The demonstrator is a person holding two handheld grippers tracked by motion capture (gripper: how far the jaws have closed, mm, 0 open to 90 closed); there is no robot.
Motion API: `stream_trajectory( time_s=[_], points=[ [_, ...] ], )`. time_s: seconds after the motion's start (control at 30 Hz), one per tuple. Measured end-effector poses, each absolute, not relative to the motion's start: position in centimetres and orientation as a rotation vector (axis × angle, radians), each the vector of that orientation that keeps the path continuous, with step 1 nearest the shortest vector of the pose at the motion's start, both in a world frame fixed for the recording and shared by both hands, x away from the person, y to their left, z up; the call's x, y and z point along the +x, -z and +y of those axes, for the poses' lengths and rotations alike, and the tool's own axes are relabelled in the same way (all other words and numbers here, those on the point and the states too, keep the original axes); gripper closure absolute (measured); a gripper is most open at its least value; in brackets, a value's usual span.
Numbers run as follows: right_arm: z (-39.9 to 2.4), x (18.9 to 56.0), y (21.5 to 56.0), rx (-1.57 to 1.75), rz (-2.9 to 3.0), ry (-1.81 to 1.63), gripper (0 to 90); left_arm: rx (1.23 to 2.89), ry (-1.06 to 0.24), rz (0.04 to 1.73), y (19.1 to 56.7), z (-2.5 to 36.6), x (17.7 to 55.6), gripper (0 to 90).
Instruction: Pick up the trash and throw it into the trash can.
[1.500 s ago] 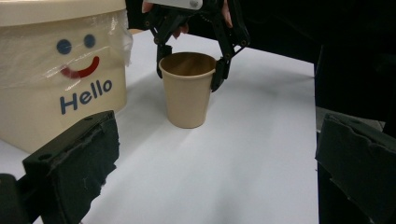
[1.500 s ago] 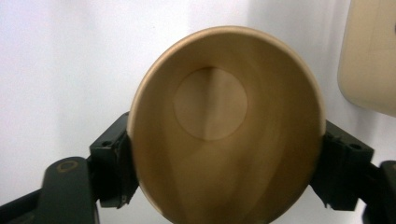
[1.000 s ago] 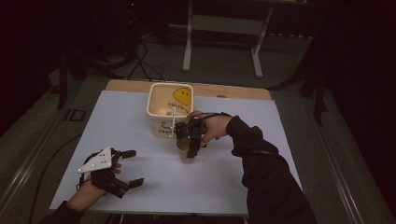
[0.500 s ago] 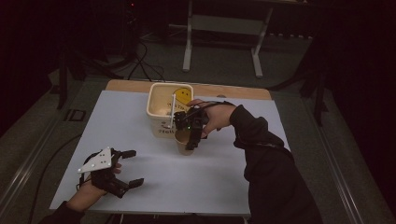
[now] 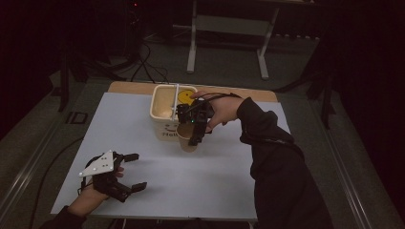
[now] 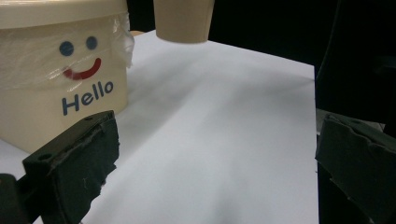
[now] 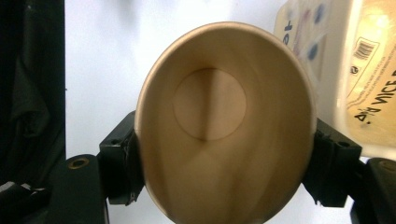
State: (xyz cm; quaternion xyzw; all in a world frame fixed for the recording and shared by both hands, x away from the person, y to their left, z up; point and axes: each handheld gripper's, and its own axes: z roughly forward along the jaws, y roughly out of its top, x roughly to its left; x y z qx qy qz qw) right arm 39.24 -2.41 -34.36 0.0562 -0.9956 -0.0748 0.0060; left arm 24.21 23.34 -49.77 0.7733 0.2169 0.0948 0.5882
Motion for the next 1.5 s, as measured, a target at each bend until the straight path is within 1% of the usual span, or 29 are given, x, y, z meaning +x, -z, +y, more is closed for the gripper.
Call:
stream_trajectory(
  time_s=[0.43,0.8,0.97,1.5],
  points=[
    [-2.4,40.0,31.6,0.167,-3.136,0.264,26.6,1.798,-0.224,0.511,49.8,23.5,24.3,0.6],
    [-2.3,41.7,30.1,0.16,-3.151,0.304,26.5,1.788,-0.221,0.518,49.8,23.7,24.3,0.6],
    [-1.9,42.3,28.7,0.184,-3.168,0.321,26.5,1.785,-0.221,0.526,49.9,23.9,24.3,0.6],
    [-0.8,45.1,27.4,0.174,-3.177,0.339,26.5,1.79,-0.224,0.531,50.0,24.0,24.0,0.6]
  ],
)
